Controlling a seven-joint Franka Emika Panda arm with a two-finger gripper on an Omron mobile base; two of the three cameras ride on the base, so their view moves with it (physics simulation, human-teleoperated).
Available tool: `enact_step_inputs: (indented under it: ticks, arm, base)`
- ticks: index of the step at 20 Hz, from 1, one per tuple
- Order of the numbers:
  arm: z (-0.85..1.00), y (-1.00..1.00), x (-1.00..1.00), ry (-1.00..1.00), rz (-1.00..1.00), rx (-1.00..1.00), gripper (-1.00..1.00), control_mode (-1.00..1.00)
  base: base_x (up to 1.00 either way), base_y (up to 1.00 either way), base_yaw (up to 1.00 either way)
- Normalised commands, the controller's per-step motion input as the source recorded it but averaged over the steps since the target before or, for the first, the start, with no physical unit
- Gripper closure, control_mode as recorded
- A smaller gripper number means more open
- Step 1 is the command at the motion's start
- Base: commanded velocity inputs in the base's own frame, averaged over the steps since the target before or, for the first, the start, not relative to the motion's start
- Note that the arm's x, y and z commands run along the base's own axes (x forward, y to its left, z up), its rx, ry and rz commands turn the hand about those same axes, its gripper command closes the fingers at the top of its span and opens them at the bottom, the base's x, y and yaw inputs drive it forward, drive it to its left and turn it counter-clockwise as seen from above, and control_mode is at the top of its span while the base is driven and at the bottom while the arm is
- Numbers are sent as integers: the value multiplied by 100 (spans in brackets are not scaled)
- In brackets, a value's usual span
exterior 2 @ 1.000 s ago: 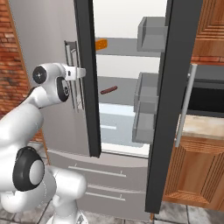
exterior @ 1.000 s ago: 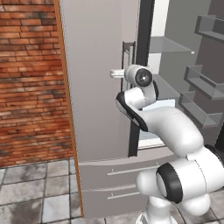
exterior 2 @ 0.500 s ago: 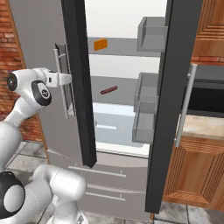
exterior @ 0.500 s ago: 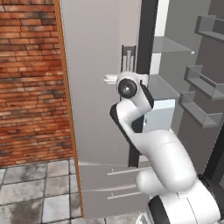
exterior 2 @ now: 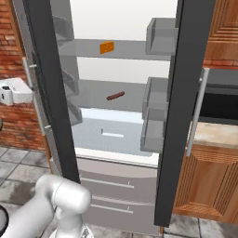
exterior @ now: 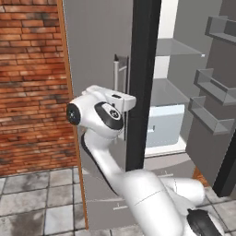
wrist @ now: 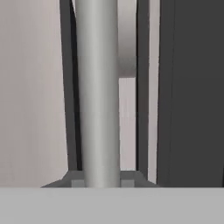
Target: Retrieve the sausage and cheese from the fridge and place them on the cutting board on the counter.
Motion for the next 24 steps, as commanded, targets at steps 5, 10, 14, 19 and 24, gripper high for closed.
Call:
enact_step_inputs:
  ticks: [5,10,14,19,24]
  arm:
    - [0,70,-61,0,-40,0,100,-100]
    - [-11,61,-2,0,-24,-2,-100,-100]
    - [-18,18,22,0,-6,0,-100,-100]
    - [-9,1,-6,-3,-6,0,-100,-100]
    - [0,0,-46,-9,-7,0,-100,-100]
  base:
    - [0,0,0]
    - [0,0,0]
    - [0,0,0]
    - [0,0,0]
    - [0,0,0]
